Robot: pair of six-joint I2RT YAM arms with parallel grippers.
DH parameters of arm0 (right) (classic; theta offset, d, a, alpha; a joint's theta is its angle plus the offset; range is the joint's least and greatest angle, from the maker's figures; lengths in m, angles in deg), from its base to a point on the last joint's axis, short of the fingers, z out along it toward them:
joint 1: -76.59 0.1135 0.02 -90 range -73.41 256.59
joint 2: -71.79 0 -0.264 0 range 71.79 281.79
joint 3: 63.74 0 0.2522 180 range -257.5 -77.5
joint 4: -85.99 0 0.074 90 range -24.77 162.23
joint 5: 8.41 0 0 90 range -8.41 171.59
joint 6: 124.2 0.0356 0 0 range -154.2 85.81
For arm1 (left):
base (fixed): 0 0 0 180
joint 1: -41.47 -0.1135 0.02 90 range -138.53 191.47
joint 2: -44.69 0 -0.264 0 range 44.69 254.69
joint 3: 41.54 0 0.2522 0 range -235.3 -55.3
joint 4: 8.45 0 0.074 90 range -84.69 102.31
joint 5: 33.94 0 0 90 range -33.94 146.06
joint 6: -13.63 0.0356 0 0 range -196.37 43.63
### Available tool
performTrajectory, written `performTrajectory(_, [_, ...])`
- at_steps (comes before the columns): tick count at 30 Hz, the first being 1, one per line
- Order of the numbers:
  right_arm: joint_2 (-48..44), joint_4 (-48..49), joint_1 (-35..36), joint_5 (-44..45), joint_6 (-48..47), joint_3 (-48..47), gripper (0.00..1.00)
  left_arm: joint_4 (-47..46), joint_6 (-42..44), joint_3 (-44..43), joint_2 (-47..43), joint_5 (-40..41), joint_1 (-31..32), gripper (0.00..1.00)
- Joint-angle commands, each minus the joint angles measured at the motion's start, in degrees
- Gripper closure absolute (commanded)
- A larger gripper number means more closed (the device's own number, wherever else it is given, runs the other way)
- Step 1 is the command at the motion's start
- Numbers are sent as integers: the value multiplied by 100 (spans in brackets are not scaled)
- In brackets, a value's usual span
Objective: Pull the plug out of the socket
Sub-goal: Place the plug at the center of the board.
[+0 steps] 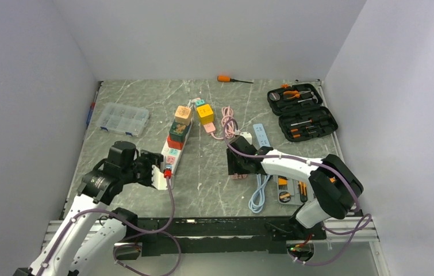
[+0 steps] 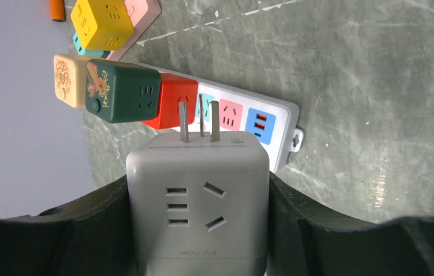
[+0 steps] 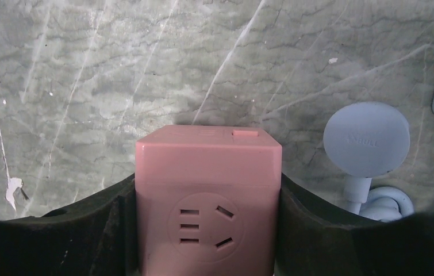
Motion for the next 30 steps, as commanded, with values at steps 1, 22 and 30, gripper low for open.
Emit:
performTrajectory(1, [31, 70, -38, 211, 212, 140, 46, -213, -684, -511, 391, -161, 133, 97])
performTrajectory(22, [-2943, -1206, -222, 99, 143, -1029, 0, -174, -2254, -2950, 3573, 1595, 3325, 100])
performTrajectory(30, [-3638, -1519, -237, 359, 398, -880, 0, -548, -2792, -2659, 4451, 1442, 3652, 100])
